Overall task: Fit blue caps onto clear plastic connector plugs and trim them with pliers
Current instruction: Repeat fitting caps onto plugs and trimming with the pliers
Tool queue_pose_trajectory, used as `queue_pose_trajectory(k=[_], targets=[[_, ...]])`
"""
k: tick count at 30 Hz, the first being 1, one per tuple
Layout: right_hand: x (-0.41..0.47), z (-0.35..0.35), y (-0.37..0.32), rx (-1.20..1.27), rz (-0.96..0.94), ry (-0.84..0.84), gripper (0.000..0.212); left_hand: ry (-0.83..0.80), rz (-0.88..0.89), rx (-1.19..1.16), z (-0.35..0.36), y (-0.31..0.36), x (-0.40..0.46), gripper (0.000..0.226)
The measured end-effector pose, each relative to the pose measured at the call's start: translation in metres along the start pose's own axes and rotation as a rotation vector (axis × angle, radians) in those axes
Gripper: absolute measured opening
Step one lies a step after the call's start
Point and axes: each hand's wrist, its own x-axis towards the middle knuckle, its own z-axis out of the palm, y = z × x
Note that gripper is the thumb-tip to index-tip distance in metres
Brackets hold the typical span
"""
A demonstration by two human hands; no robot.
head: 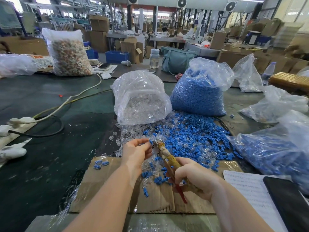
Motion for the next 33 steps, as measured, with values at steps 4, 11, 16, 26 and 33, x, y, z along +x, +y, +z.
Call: queue_pose_trajectory(k=[4,11,16,26,33], targets=[[-0.001,0.0,-0.001,-0.074,0.009,-0.031,0.047,-0.005,0.043,0.093,-0.002,0.002,-0.001,0.011],[0.0,-0.003,-0.002,-0.131,0.004,-0.042,0.048,-0.014,0.066,0.153,-0.006,0.005,-0.003,0.012],[0.003,-0.002,-0.001,-0.132,0.01,-0.041,0.048,-0.006,0.104,0.22,-0.005,0.004,-0.003,0.012],[0.003,-0.004,0.0,-0.182,0.022,-0.006,0.044,-0.046,0.027,0.146,-0.006,0.005,0.001,0.011],[-0.001,-0.007,-0.002,-0.144,0.011,-0.034,0.04,-0.133,0.009,0.151,-0.011,0.007,0.004,0.011]])
